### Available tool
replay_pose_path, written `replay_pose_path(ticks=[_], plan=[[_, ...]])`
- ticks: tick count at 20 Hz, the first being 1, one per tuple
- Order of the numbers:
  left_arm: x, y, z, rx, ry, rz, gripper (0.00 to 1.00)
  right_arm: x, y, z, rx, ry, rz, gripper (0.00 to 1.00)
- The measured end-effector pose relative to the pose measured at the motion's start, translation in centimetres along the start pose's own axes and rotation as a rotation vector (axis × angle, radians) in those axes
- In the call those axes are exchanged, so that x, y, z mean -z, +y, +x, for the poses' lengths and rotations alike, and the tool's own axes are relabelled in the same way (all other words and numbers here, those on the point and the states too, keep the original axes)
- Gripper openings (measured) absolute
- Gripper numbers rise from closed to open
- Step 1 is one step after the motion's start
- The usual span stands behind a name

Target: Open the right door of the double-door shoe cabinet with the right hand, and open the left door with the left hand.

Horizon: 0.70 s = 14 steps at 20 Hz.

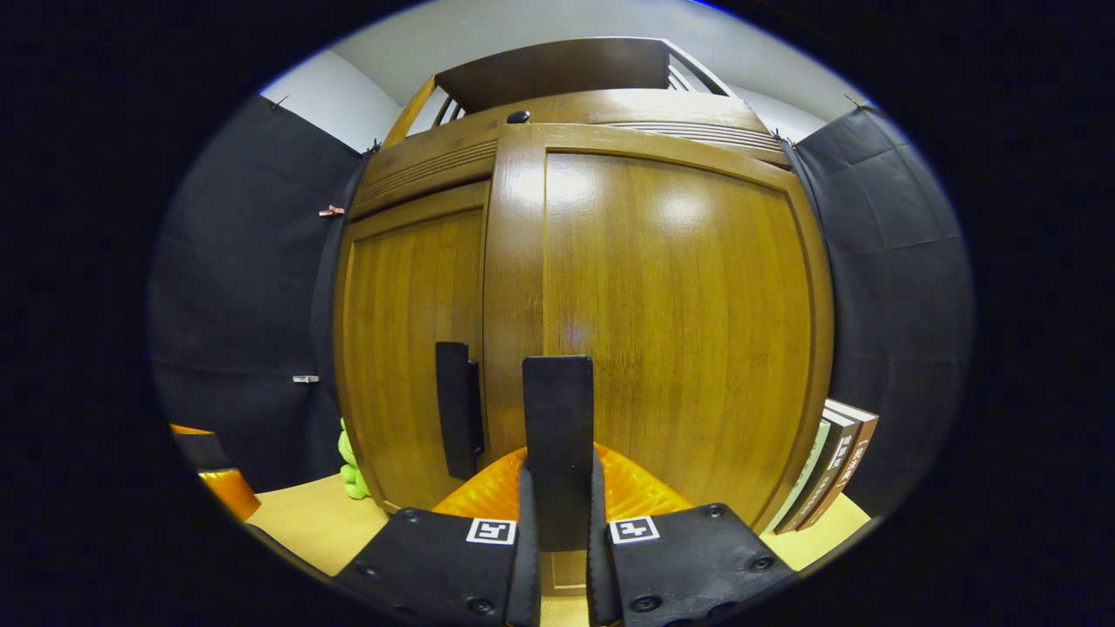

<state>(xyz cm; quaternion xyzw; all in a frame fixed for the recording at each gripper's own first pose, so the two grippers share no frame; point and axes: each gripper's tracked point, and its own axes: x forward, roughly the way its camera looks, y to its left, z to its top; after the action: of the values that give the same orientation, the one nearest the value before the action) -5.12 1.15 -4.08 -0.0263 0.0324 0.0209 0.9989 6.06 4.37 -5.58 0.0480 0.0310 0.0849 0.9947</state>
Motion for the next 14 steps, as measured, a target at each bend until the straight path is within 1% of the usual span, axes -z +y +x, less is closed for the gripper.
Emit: replay_pose_path(ticks=[1, 2, 8, 11, 12, 14], plan=[[-0.1, -0.1, 0.0, 0.003, -0.001, -0.002, 0.94, -0.1, -0.2, -1.0, -0.008, 0.001, 0.002, 0.20], [-0.1, -0.4, -0.1, 0.005, -0.002, -0.002, 0.94, -0.3, -0.4, -2.1, -0.015, 0.004, 0.004, 0.24], [-0.1, -1.6, -0.2, 0.016, -0.007, 0.000, 0.93, -0.9, -3.0, -6.9, -0.029, 0.000, 0.008, 0.24], [-0.7, -2.9, 0.0, 0.046, -0.033, 0.014, 0.95, -1.3, -4.4, -9.3, -0.016, -0.008, 0.011, 0.24], [-1.0, -3.3, -0.2, 0.051, -0.054, 0.015, 0.94, -1.5, -4.9, -10.0, -0.009, -0.007, 0.014, 0.19], [-1.3, -4.1, -0.4, 0.058, -0.091, 0.018, 0.95, -1.7, -6.3, -11.4, 0.012, -0.009, 0.009, 0.19]])
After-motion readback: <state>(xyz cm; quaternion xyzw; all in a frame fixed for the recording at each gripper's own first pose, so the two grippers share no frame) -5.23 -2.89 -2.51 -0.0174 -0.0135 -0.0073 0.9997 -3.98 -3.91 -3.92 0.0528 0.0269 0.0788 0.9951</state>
